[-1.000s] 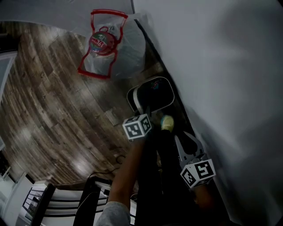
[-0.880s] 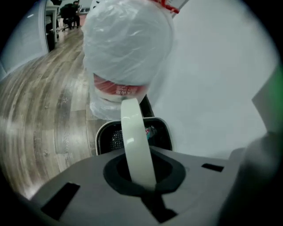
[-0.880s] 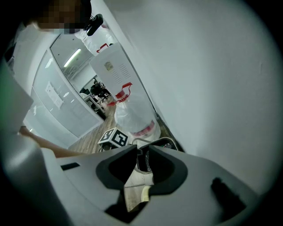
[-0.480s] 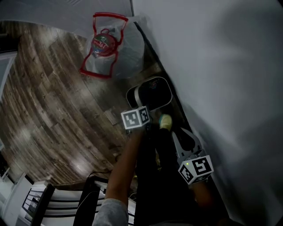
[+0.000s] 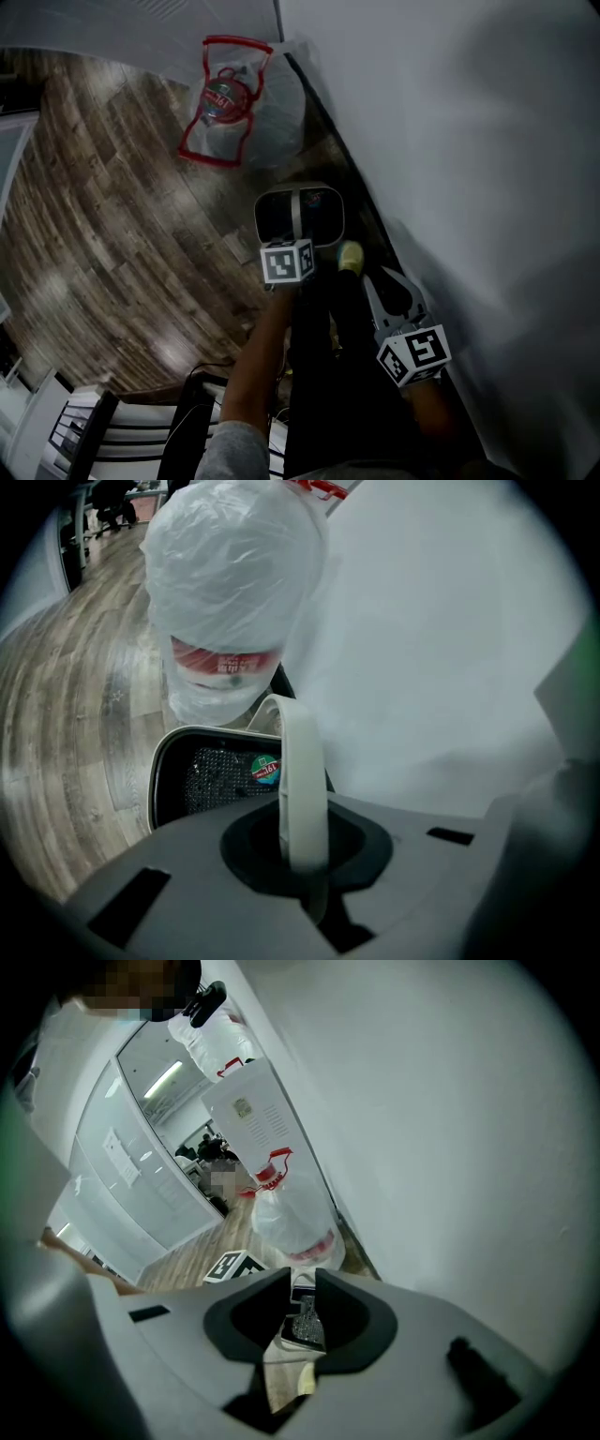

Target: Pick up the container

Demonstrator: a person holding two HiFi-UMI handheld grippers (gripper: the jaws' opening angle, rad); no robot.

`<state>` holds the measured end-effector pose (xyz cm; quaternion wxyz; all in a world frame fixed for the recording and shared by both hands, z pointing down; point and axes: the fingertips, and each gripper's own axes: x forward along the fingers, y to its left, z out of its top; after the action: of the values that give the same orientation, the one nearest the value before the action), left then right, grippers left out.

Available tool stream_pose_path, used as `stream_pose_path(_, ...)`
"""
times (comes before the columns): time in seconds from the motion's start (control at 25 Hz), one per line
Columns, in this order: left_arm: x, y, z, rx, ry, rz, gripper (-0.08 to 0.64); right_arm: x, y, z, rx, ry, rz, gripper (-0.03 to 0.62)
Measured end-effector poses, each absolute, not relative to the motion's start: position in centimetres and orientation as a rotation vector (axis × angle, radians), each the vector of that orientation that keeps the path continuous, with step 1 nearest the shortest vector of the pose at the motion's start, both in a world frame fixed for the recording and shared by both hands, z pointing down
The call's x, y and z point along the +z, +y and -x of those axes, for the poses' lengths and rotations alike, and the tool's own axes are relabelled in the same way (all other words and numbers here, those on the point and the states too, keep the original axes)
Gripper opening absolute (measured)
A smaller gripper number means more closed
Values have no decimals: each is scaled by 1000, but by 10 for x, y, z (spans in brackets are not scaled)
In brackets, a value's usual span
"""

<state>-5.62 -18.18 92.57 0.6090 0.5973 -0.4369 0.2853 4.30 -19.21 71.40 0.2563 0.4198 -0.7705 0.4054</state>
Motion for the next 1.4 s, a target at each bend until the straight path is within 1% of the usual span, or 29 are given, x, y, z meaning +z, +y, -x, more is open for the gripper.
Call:
stream_pose_path(0.2, 902, -164, 80, 678, -1037, -1334, 14, 699, -197, -37, 1063, -2084, -1113, 83)
stream_pose_path(0.36, 869, -153, 100, 669, -1047, -1304, 14, 671, -205, -28, 1043, -2103, -1109, 69)
stream_pose_path(0.72, 750, -147, 124, 606, -1079, -1322, 14, 569, -233, -14, 907, -2227, -1057, 41)
stream_pose_path(0.96, 666, -139, 119, 638, -1069, -1366, 14, 508, -240, -21, 866, -2284, -1029, 38)
stream_pose_path(1.16, 617, -131, 111, 652, -1071, -1339, 14, 471, -233, -20, 865, -2355, -878, 38)
stream_pose_path(1.4, 571, -145, 98, 562, -1106, -1310, 14, 441, -261, -33, 783, -2361, -931, 38)
